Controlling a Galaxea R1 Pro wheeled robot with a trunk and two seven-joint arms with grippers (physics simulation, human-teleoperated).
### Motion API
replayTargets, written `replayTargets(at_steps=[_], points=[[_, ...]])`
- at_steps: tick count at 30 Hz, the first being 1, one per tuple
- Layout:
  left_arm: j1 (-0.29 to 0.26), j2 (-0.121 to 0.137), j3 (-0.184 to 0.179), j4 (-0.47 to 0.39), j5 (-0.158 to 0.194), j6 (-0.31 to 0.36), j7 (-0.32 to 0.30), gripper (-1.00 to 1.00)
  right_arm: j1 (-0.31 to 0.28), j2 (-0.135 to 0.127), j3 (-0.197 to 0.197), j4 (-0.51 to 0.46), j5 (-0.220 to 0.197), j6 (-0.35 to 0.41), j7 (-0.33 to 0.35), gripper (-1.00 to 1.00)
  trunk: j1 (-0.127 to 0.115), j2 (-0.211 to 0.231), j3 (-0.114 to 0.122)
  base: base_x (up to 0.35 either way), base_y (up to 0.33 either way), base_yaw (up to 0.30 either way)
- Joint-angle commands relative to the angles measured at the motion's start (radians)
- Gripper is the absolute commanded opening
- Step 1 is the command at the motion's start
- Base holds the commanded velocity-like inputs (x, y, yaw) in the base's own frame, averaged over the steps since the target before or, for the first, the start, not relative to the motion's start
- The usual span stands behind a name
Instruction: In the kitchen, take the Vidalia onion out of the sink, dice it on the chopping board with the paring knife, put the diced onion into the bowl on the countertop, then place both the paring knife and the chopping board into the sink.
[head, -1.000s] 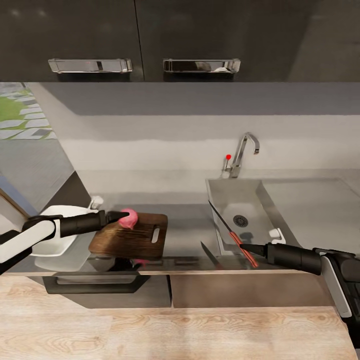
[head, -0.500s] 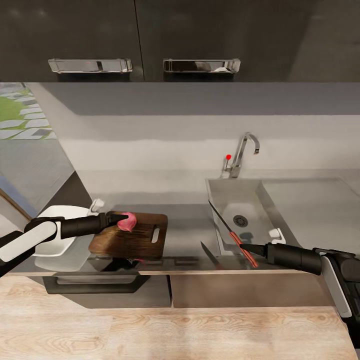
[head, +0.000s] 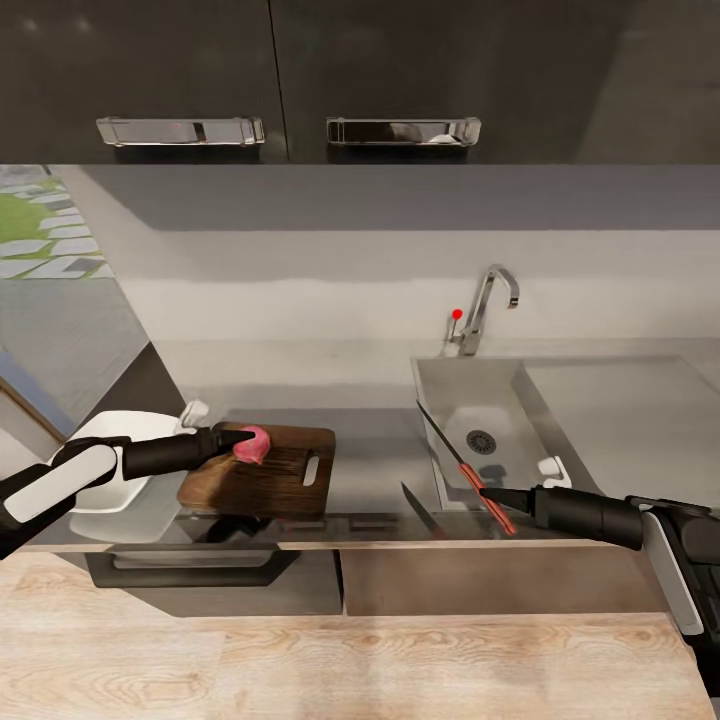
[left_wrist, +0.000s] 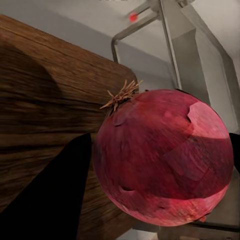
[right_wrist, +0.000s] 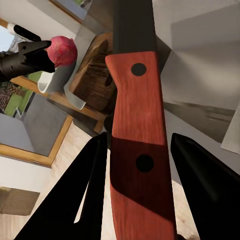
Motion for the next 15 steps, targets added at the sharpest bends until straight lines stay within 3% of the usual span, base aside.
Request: replayTargets(at_steps=[1,15], points=[[-0.002,0.001,-0.004,0.001,0.008,0.002,-0.001,-1.0,-0.001,0.0,-0.001,0.0,0.0,0.006,0.007,-1.0,0.001,-0.002,-0.002,0.0,0.0,0.0],[-0.002,-0.004,-0.004,0.009,0.006,0.001,0.0,-1.0,-0.001,0.001,-0.001,0.011,0.001,0.007,0.005,-1.0,0.001,-0.002,-0.012,0.0,0.0,0.0]])
